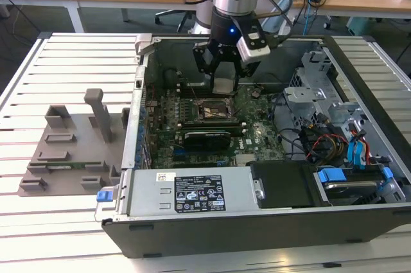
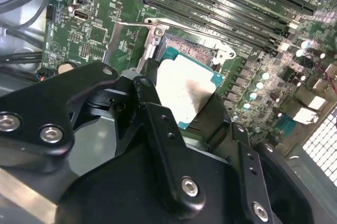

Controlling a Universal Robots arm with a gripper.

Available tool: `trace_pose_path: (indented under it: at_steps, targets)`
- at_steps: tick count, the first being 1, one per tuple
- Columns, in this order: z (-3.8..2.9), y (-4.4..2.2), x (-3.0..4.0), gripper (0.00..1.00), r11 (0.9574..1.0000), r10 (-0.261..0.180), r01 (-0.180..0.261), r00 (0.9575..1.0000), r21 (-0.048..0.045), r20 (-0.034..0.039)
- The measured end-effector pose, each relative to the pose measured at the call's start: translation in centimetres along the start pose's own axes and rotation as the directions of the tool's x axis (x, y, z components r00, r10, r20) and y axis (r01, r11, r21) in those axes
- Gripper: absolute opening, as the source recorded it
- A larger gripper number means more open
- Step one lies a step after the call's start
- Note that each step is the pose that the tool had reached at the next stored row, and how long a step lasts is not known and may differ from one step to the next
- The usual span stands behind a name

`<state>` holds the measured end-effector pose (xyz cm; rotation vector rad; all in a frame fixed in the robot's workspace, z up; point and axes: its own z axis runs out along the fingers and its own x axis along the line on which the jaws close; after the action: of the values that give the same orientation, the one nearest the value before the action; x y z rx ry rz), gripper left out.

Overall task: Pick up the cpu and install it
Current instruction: 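Place the cpu into insertion slot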

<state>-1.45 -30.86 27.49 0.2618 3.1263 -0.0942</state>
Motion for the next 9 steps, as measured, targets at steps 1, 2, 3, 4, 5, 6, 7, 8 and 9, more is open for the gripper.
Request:
trace_pose_path:
  at_steps: [1, 2, 3, 4, 5, 6, 7, 8, 9]
  targets:
    - [0.0, 0.0, 0.0, 0.55, 1.0, 0.007, -0.007, 1.0, 0.0001, -0.0004]
    - [0.0, 0.0, 0.0, 0.55, 0.9998, 0.017, -0.017, 0.9998, 0.0001, -0.001]
    - [0.0, 0.0, 0.0, 0.55, 0.9997, 0.025, -0.025, 0.9997, 0.0002, -0.0015]
    - [0.0, 0.0, 0.0, 0.55, 0.9993, 0.039, -0.039, 0.9993, 0.0004, -0.0022]
    - [0.0, 0.0, 0.0, 0.55, 0.999, 0.046, -0.046, 0.999, 0.0005, -0.0026]
    - [0.0, 0.0, 0.0, 0.55, 0.9984, 0.057, -0.057, 0.9984, 0.0007, -0.0033]
    - [0.0, 0.0, 0.0, 0.55, 0.9978, 0.067, -0.067, 0.9978, 0.001, -0.0039]
    - [0.0, 0.0, 0.0, 0.55, 0.9972, 0.074, -0.074, 0.9972, 0.0011, -0.0042]
    - [0.0, 0.0, 0.0, 0.55, 0.9965, 0.083, -0.083, 0.9965, 0.0014, -0.0048]
